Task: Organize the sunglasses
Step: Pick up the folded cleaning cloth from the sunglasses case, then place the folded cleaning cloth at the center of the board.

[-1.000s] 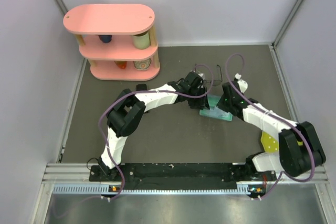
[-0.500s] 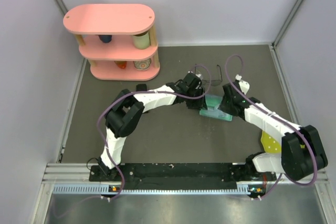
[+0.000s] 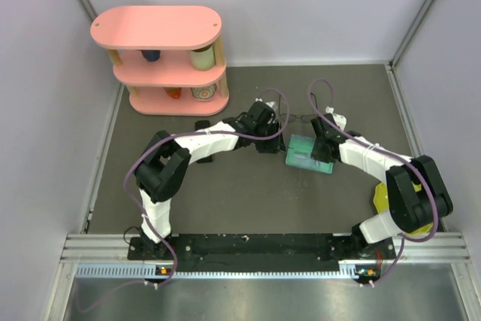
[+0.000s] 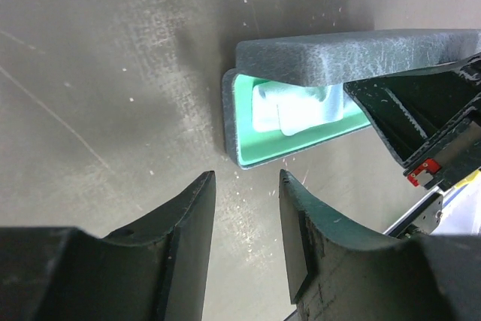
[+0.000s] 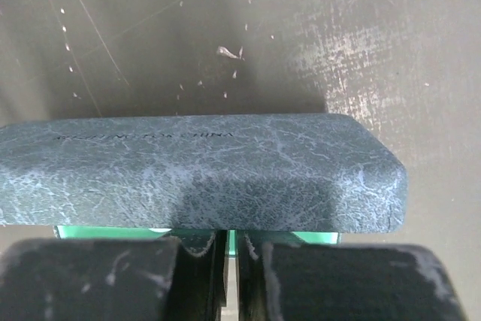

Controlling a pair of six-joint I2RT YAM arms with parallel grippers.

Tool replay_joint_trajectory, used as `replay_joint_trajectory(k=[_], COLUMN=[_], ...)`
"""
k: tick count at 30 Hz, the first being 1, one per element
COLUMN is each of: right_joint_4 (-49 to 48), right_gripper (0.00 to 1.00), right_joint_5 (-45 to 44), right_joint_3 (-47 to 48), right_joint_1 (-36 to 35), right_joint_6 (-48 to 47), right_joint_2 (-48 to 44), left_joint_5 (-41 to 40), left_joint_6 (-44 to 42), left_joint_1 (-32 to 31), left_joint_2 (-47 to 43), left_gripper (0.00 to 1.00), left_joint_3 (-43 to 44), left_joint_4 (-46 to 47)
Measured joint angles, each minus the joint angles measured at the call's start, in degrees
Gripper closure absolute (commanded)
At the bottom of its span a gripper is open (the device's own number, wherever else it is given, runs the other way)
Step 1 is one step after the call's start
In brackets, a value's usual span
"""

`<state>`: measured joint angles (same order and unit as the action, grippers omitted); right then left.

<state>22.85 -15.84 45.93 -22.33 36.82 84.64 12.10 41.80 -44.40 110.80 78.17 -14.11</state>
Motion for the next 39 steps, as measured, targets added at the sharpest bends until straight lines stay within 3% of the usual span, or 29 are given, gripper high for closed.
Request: replay_joint_trajectory(k=[6, 14, 20, 28, 36, 39], right_joint_4=[1.55, 6.27, 8.68, 9.68, 9.44, 9.68], right_gripper=[1.0, 1.0, 1.0, 1.0, 1.0, 0.86], right_joint_5=[1.31, 7.76, 12.2, 15.69, 21.4, 20.57], right_joint_3=[1.11, 5.05, 11.21, 20.24, 21.68, 21.38], right_joint_1=[0.0, -0.92, -7.85, -18.45, -21.51, -21.51], right_joint_6=[-0.39, 0.33, 2.89, 6.38, 9.62, 9.88], right_joint_2=[-1.7, -10.58, -11.17, -3.1, 8.74, 12.68], left_joint_5=[-0.24, -2.36, -5.97, -11.98, -14.25, -11.19], left_joint_6=[-0.63, -1.9, -2.82, -3.98, -6.58, -7.63], left_joint_1=[1.95, 6.69, 12.39, 20.24, 22.51, 22.58], left_joint_2=[-3.67, -11.37, -18.05, -27.45, -33.07, -32.83], left_gripper=[0.56, 0.56, 0.56, 0.56, 0.55, 0.54], left_joint_3=[-3.91, -9.97, -13.88, -19.26, -22.27, -23.56], left_joint_4=[0.57, 0.52, -1.77, -7.56, -11.72, -11.82])
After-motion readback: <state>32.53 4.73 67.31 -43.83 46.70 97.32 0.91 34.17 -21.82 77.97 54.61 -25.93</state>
